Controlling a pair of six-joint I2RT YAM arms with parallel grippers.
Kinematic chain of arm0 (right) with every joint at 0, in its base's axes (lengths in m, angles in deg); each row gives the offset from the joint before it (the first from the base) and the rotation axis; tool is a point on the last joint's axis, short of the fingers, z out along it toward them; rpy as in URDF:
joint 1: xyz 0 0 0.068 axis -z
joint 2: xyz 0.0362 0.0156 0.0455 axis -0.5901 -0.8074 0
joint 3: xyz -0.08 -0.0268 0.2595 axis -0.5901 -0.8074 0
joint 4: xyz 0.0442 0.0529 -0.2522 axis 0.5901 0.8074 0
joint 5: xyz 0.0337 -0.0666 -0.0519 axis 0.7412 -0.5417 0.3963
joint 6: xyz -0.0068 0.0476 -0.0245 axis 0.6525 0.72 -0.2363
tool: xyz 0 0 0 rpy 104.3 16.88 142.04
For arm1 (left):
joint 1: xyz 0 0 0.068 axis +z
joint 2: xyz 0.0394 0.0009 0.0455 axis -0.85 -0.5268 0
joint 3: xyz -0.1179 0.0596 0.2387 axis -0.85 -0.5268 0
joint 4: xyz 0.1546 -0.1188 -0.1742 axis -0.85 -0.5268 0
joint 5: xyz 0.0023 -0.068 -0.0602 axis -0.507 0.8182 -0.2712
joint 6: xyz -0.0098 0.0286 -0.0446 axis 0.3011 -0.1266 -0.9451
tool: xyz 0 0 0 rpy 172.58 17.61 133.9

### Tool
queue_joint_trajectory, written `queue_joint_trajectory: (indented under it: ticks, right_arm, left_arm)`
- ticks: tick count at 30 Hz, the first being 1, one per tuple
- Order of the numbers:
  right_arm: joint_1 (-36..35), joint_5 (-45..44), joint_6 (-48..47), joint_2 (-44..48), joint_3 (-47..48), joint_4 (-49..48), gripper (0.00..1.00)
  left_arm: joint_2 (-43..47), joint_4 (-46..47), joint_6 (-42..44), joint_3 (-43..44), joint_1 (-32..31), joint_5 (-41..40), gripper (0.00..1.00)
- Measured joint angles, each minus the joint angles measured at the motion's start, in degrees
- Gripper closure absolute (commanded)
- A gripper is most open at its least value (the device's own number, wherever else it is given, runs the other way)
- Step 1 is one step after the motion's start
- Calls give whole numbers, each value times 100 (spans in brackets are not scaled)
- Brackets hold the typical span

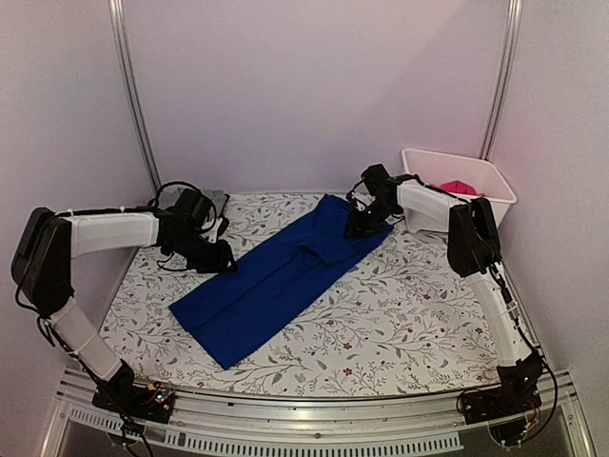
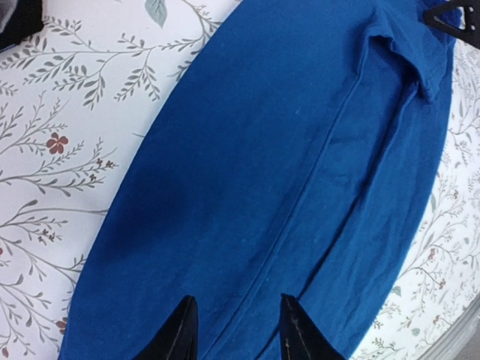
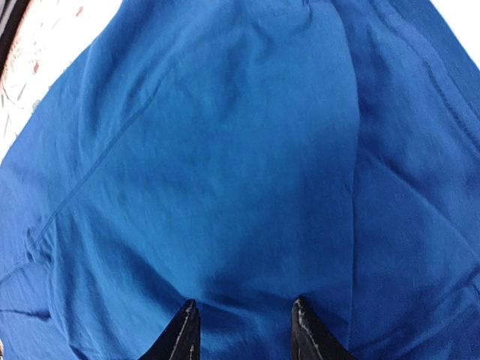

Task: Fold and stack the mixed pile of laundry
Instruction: Rotate the rectangle-folded T-shirt at the center of the board.

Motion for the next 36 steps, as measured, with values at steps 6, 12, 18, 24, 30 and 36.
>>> queue_joint_trajectory:
  ticks: [6,12,18,24,30,36]
  right_arm:
    - [24,-120,105,774,-855,-267,54]
    - [35,-15,212,1545,-883,-518,54]
    - [37,111,343,1958,-1416,-691,54]
    - [35,125,389,2055,-2157,-614,55]
    - [-11,140,459,2457,-3060,-533,58]
    - [-315,195,595,2656,-3425,-566,68]
  left_arm:
    - [-367,-503,232,212,-168,-776,75]
    - [-1043,-940,341,341,-466,-1447,80]
    - [-1088,-1058,136,181,-973,-1794,85]
    - [-815,-1064,-382,-146,-2120,-1655,83]
    - [-566,-1296,-898,-240,-3117,-654,61]
    - [-101,-1589,-1019,11,-2988,-337,59]
